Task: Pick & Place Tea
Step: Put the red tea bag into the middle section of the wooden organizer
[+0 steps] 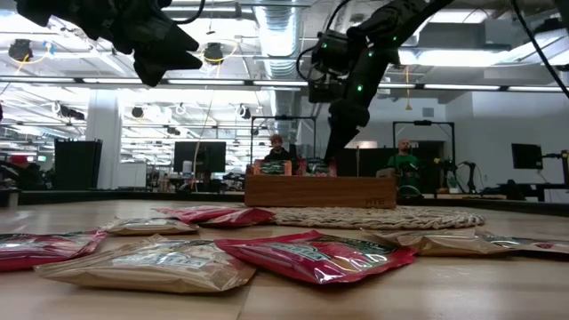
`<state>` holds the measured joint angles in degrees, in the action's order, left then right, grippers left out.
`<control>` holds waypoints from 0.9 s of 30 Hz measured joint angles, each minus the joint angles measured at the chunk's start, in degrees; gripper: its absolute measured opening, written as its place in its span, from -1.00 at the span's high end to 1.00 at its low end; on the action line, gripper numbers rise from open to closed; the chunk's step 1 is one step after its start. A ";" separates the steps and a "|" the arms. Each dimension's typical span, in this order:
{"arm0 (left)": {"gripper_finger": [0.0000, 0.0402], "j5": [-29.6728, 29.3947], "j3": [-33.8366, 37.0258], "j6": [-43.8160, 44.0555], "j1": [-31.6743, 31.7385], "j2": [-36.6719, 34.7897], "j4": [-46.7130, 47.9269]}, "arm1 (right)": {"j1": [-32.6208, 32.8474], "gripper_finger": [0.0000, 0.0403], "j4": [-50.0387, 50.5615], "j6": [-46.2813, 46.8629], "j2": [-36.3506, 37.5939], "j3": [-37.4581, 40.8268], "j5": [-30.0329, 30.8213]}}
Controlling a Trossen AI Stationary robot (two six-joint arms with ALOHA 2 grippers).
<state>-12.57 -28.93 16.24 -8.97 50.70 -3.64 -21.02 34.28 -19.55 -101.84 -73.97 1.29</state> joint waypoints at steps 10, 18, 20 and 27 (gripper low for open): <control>0.20 -0.60 -0.07 5.90 -0.02 1.67 1.37 | 3.20 0.03 4.31 2.87 10.65 0.02 3.40; 0.20 -3.29 -0.09 14.38 -2.68 13.21 1.44 | 13.19 -0.04 8.63 8.86 14.64 0.02 3.32; 0.20 -4.35 -0.08 15.76 -3.72 16.16 1.13 | 16.28 -0.04 8.94 10.15 14.49 0.03 3.23; 0.20 -5.46 -0.07 17.43 -7.43 20.71 -2.86 | 29.45 0.01 9.02 12.35 12.45 0.42 2.72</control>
<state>-18.03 -28.99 33.67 -16.40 71.40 -6.49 8.44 43.30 -7.20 -89.39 -73.56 4.01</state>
